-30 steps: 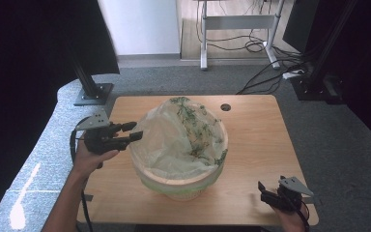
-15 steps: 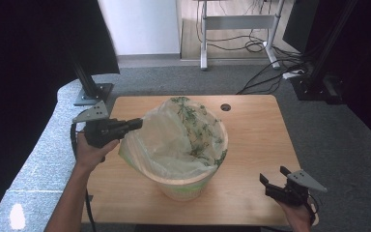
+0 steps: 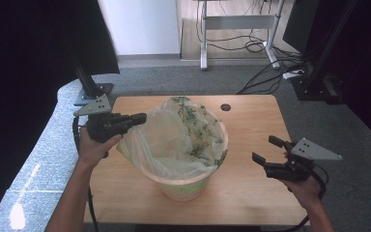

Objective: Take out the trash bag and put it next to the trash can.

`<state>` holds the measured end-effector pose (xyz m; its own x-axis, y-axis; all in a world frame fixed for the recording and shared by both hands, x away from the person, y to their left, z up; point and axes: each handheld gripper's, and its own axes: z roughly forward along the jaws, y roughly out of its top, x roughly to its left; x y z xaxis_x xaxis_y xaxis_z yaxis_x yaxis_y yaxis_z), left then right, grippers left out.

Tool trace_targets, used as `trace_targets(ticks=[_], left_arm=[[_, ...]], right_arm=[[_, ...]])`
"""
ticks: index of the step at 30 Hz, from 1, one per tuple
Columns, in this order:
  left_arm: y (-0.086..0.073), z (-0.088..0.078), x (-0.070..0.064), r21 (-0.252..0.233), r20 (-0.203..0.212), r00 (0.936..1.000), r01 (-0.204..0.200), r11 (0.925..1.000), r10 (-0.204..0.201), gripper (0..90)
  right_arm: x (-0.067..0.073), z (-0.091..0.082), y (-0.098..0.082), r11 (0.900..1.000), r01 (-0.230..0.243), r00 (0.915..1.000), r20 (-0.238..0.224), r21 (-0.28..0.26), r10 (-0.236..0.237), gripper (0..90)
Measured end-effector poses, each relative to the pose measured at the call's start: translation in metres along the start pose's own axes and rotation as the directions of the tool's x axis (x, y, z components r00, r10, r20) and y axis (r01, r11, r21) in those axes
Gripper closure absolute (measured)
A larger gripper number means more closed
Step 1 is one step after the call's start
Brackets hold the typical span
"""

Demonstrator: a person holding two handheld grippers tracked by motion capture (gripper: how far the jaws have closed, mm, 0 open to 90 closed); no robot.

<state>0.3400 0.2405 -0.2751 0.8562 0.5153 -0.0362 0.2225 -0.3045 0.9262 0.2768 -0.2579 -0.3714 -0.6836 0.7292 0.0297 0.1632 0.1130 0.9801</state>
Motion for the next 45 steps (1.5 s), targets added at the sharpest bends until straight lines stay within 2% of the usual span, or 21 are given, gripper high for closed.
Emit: trace_targets(ticks=[3,7,8,10,11,12,14,16,17,18,19,24,25,26,28,30,31,34,39,42,45], left_arm=[[0.004,-0.001,-0.001,0.002,-0.005,1.0,-0.006,1.0,0.006,90.0],[0.001,-0.001,0.0,-0.007,0.006,1.0,0.007,0.9999,-0.007,90.0],[-0.001,0.0,0.0,-0.006,0.007,0.9999,0.008,0.9999,-0.008,90.0],[-0.005,0.001,0.0,-0.004,0.012,0.9998,0.013,0.9999,-0.013,90.0],[-0.007,0.001,-0.001,-0.002,0.012,0.9998,0.013,0.9999,-0.013,90.0],[-0.009,0.001,0.0,-0.002,0.012,0.9998,0.016,0.9999,-0.016,90.0],[-0.012,0.001,0.001,-0.002,0.014,0.9997,0.021,0.9998,-0.021,90.0],[-0.013,0.001,0.001,0.0,0.015,0.9995,0.028,0.9996,-0.028,90.0],[-0.014,0.002,0.002,0.001,0.017,0.9994,0.029,0.9996,-0.029,90.0],[-0.014,0.002,0.001,0.003,0.018,0.9994,0.029,0.9996,-0.029,90.0],[-0.015,0.002,0.001,0.005,0.019,0.9994,0.028,0.9996,-0.028,90.0],[-0.02,0.004,0.0,0.014,0.022,0.9993,0.03,0.9994,-0.031,89.8],[-0.021,0.004,0.0,0.014,0.022,0.9992,0.032,0.9994,-0.033,89.7],[-0.022,0.004,0.0,0.015,0.022,0.9992,0.032,0.9994,-0.033,89.7],[-0.023,0.004,0.001,0.018,0.019,0.9992,0.033,0.9993,-0.034,89.7],[-0.024,0.004,0.002,0.019,0.018,0.9992,0.036,0.9992,-0.036,89.6],[-0.024,0.004,0.002,0.019,0.017,0.9992,0.036,0.9992,-0.036,89.6],[-0.025,0.003,0.001,0.014,0.014,0.9993,0.036,0.9993,-0.036,89.6],[-0.026,0.002,-0.001,0.012,0.014,0.9994,0.031,0.9994,-0.031,89.6],[-0.026,0.002,-0.001,0.008,0.018,0.9993,0.033,0.9994,-0.033,89.6],[-0.026,0.004,-0.002,0.007,0.023,0.9993,0.029,0.9996,-0.029,89.7]], right_arm=[[0.006,0.005,0.013,1.0,0.003,0.9985,-0.055,-0.015,-0.003,16.2],[0.027,0.019,0.032,1.0,0.021,0.9804,-0.196,-0.013,-0.023,16.4],[0.027,0.019,0.032,1.0,0.021,0.9804,-0.196,-0.013,-0.023,16.4],[0.043,0.026,0.036,0.999,0.044,0.9567,-0.288,-0.007,-0.045,16.5],[0.043,0.026,0.036,0.999,0.044,0.9567,-0.288,-0.007,-0.045,16.5],[0.053,0.03,0.037,0.998,0.062,0.9409,-0.334,0.001,-0.058,16.5],[0.057,0.032,0.037,0.998,0.068,0.9335,-0.353,0.003,-0.063,16.6],[0.065,0.037,0.037,0.997,0.073,0.9166,-0.394,0.001,-0.067,18.5],[0.071,0.04,0.039,0.997,0.078,0.8976,-0.435,-0.006,-0.073,21.3],[0.075,0.042,0.039,0.996,0.083,0.8883,-0.453,-0.009,-0.078,22.6],[0.075,0.042,0.039,0.996,0.083,0.8883,-0.453,-0.009,-0.078,22.6],[0.087,0.052,0.042,0.993,0.121,0.8596,-0.501,0.013,-0.099,28.0],[0.088,0.054,0.041,0.991,0.129,0.855,-0.509,0.021,-0.1,34.5],[0.088,0.054,0.041,0.991,0.129,0.855,-0.509,0.021,-0.1,34.5],[0.088,0.053,0.04,0.989,0.147,0.849,-0.515,0.013,-0.12,51.8],[0.088,0.053,0.039,0.987,0.157,0.8467,-0.517,0.014,-0.127,58.7],[0.088,0.053,0.039,0.983,0.182,0.8567,-0.495,0.028,-0.144,69.7],[0.086,0.053,0.038,0.979,0.2,0.8625,-0.479,0.025,-0.164,84.6],[0.085,0.052,0.043,0.98,0.199,0.8603,-0.479,0.004,-0.173,89.5],[0.086,0.051,0.049,0.983,0.183,0.8686,-0.463,-0.029,-0.175,89.6],[0.086,0.05,0.057,0.985,0.15,0.8862,-0.431,-0.08,-0.17,89.6]])
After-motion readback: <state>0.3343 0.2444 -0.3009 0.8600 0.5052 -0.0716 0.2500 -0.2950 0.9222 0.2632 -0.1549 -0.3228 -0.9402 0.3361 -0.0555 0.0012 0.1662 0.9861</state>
